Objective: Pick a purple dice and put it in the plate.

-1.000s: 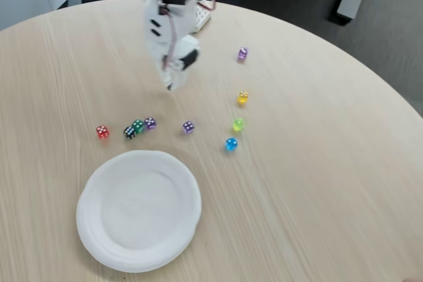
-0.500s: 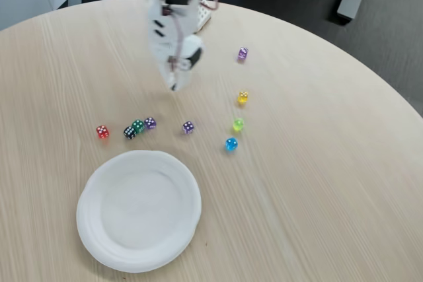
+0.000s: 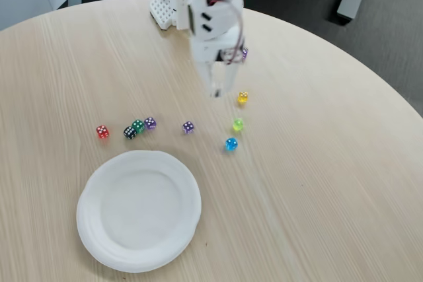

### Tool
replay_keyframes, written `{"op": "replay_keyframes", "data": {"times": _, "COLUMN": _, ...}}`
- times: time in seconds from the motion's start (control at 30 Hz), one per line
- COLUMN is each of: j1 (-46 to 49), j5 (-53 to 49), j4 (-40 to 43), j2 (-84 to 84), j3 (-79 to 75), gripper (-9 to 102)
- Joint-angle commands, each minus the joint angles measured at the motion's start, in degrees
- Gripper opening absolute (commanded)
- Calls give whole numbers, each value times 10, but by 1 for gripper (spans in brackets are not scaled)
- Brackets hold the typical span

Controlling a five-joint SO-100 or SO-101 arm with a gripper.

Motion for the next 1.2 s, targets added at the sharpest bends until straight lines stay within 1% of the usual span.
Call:
{"op": "replay_keyframes", "data": {"times": 0.0, "j1": -24, "j5": 14, "j4": -4, "j2": 1, "j3": -27, "gripper": 0}}
{"op": "replay_keyframes", "data": {"times": 0.17, "j1": -37, "j5": 102, "j4": -3, "j2": 0, "j3": -27, "gripper": 0}}
{"op": "replay_keyframes", "data": {"times": 0.23, "j1": -40, "j5": 120, "j4": 3, "j2": 1, "j3": -28, "gripper": 0}}
{"op": "replay_keyframes", "data": {"times": 0.47, "j1": -113, "j5": 121, "j4": -4, "j2": 1, "j3": -37, "gripper": 0}}
{"op": "replay_keyframes", "data": {"times": 0.67, "j1": -163, "j5": 109, "j4": -4, "j2": -16, "j3": -142, "gripper": 0}}
{"op": "replay_keyframes", "data": {"times": 0.83, "j1": -201, "j5": 149, "j4": -4, "j2": -122, "j3": -239, "gripper": 0}}
{"op": "replay_keyframes", "data": {"times": 0.93, "j1": -220, "j5": 149, "j4": -4, "j2": -209, "j3": -284, "gripper": 0}}
{"op": "replay_keyframes", "data": {"times": 1.17, "j1": -213, "j5": 209, "j4": 0, "j2": -357, "j3": -388, "gripper": 0}}
